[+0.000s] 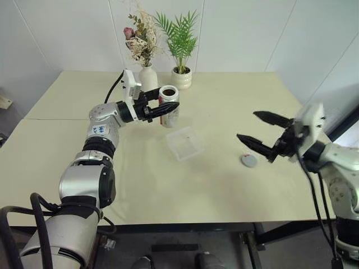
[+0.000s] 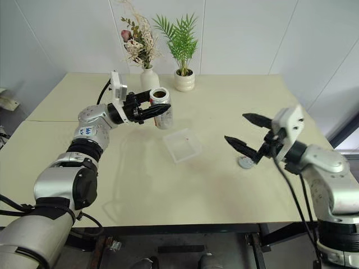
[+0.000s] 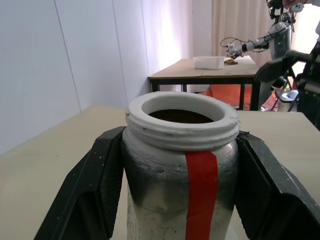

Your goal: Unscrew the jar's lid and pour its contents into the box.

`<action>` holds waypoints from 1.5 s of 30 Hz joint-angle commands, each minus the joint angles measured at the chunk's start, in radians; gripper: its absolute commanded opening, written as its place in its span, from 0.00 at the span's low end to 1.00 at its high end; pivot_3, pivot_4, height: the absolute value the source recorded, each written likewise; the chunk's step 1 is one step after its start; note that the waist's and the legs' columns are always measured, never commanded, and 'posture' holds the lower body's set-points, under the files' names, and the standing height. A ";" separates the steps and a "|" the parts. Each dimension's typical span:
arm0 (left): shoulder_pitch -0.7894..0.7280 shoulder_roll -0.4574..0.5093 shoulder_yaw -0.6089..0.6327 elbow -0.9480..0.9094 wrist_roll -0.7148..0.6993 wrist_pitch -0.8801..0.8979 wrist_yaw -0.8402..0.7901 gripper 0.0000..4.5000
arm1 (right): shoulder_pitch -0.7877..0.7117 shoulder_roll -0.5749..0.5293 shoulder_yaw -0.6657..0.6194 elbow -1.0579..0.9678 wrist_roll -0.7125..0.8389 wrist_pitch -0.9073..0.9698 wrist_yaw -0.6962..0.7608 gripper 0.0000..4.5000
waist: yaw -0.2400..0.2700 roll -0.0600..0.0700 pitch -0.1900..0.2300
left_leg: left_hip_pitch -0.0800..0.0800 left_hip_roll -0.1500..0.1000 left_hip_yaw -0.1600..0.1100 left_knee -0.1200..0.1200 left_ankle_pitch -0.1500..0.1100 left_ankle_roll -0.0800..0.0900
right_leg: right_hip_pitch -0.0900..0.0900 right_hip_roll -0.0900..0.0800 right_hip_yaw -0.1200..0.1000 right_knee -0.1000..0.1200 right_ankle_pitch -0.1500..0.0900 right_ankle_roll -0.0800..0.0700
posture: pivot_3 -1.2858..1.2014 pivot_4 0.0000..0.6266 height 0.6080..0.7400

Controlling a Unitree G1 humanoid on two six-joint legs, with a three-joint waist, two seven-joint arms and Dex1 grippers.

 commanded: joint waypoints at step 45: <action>-0.147 0.126 -0.670 0.071 0.992 -0.750 1.129 0.58 | 0.073 -0.123 -0.061 0.017 0.137 -0.018 0.204 1.00 | 0.022 0.000 0.000 | 0.000 0.000 0.000 0.000 -0.001 -0.001 | -0.001 0.000 0.001 -0.001 0.000 0.000 | 0.52 0.24 1.00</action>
